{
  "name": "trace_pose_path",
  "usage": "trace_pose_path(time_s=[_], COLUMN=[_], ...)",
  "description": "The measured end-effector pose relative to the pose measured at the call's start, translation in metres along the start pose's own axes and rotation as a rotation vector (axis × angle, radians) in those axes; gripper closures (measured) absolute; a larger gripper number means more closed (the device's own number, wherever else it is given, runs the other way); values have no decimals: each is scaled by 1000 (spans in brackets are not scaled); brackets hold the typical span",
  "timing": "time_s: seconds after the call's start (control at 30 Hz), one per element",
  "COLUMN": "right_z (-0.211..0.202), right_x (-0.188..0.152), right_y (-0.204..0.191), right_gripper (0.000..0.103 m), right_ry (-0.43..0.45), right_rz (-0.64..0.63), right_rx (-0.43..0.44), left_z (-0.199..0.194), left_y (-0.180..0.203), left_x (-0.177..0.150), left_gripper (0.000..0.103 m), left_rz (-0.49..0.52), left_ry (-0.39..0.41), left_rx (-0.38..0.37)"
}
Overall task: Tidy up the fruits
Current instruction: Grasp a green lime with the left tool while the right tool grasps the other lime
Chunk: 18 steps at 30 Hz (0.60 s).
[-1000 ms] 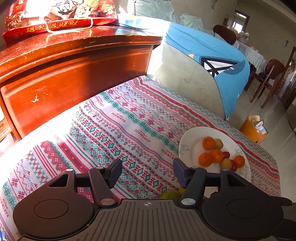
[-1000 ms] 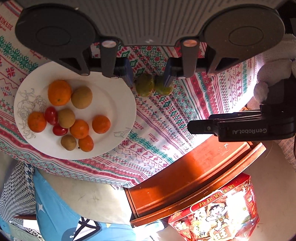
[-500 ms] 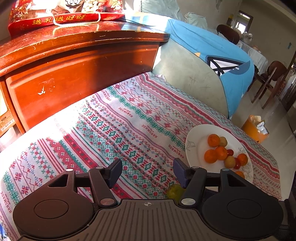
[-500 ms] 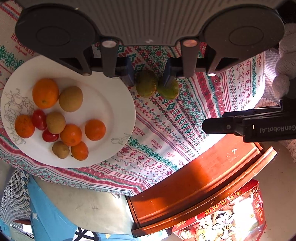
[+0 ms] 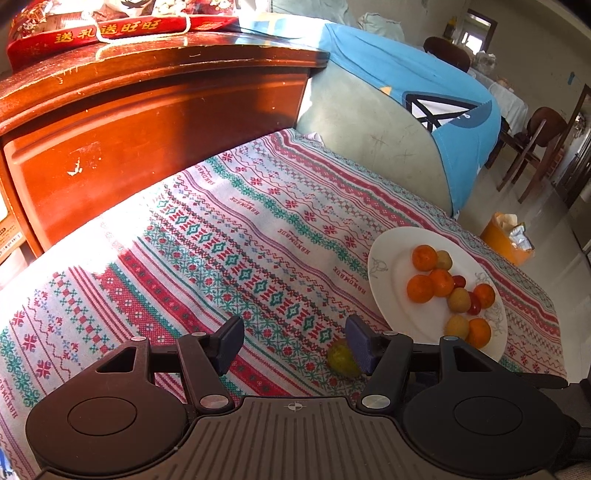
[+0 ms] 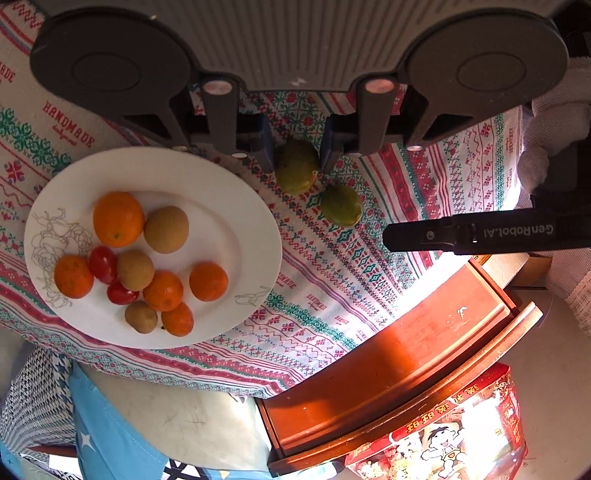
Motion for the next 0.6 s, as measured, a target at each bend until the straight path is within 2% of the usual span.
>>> trace_pose_path(time_s=[0.37,0.53,0.6], right_z=[-8,-6,-5], right_x=[-5,-5,-5], right_y=[6,7,7], right_gripper=[76,74,74], right_ry=[-6,2,4], right_rz=[-9,-4,-5], right_rx=[-18,-17,-19], left_z=[11,18,19], left_y=[30,35,36], left_x=[-29,-38,-39], left_gripper=[44,48,53], left_rz=[145,181,190], left_ry=[-26,-23,-22], left_rx=[-45,-40,-45])
Point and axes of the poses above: each gripper's, at about its wrist camera, not at the fingertips, and z roughly the way its jaws point, y to its right, x to its top, the point moved 7 cm from there along z, roughly the way its jaws point, and after that the axes turned 15 degrees about y, right-handed, at the moved point
